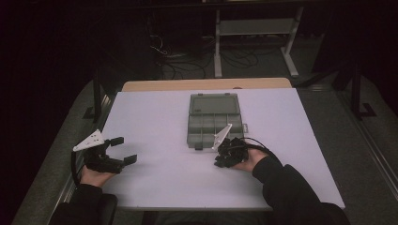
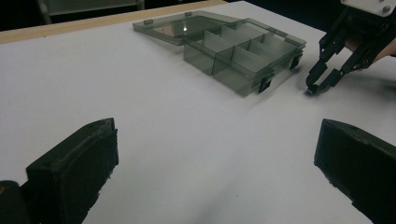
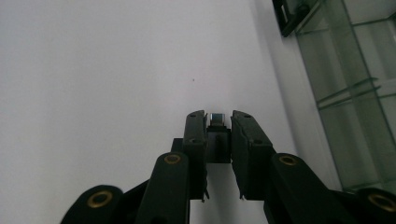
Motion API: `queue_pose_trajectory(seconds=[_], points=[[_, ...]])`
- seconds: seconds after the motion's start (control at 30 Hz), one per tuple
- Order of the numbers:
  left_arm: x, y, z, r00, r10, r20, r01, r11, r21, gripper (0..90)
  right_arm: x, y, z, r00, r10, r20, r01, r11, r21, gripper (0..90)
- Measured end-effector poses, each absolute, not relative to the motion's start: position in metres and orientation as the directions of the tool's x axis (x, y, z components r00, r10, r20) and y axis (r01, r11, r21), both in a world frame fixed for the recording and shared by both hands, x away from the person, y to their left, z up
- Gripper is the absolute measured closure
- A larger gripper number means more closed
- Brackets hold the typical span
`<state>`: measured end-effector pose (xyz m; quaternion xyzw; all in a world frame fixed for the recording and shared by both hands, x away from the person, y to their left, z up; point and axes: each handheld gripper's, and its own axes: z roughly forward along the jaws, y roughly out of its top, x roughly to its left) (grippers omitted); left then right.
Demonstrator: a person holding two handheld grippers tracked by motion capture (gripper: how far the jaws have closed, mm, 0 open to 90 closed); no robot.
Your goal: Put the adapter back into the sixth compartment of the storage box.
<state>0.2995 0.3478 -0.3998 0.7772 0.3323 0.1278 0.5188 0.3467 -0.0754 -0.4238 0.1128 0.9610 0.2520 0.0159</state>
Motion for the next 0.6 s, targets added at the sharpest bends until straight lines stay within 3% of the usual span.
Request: queue_pose_trajectory(seconds=[0.6], points=[[0.300,0.348,-0.400,0.746,0.649,-0.147,0.384,-0.240,0.892,0.0,0.350,-0.088,-0.396,-0.967,0.254,0.018,0.226,0.823,0.521,75.2]])
